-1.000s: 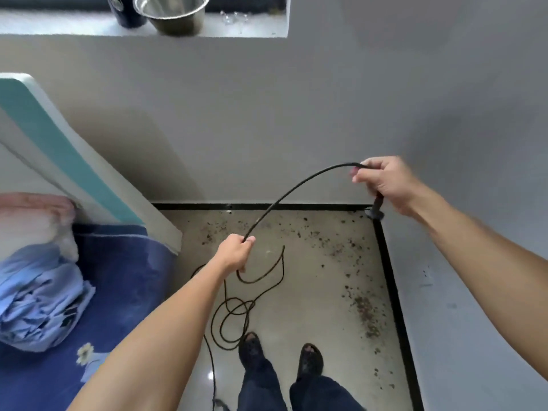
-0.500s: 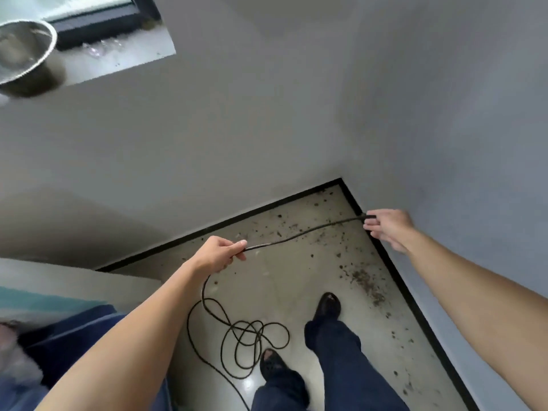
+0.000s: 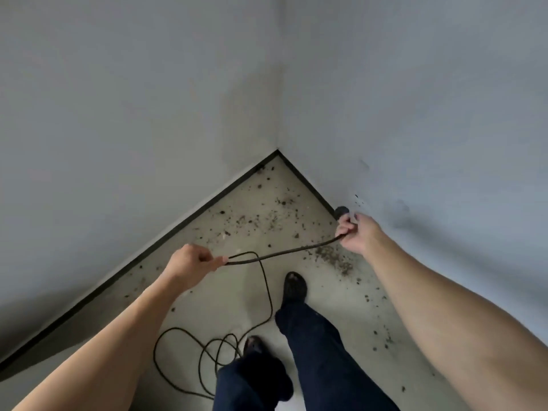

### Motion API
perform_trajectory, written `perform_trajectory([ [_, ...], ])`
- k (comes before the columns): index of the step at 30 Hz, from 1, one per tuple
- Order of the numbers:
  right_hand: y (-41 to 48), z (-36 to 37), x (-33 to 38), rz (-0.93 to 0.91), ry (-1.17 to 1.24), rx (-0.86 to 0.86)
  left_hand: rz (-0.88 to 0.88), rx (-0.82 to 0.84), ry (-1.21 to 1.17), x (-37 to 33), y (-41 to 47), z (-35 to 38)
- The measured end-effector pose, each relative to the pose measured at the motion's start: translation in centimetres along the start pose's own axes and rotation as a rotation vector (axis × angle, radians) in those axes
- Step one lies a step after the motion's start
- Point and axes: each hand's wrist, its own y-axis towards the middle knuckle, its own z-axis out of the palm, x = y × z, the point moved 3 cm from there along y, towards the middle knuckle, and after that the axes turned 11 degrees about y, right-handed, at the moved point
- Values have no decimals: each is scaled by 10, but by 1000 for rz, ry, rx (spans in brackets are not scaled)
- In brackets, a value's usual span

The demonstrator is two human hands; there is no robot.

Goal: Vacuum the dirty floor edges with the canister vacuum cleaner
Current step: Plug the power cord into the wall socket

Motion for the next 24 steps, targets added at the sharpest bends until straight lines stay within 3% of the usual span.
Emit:
perform_trajectory([
  [10,127,-48,38,-37,-11,-50,20,44,-41,-16,113,119],
  [13,171,-50,50,-24,-201,-50,5,38,42,-10,144,149],
  [17,230,-49,61,-75,-458,-180,-62,25,15,6,174,186],
  [24,290,-45,67,-256,-244,-230,-73,141,-100,-5,207,243],
])
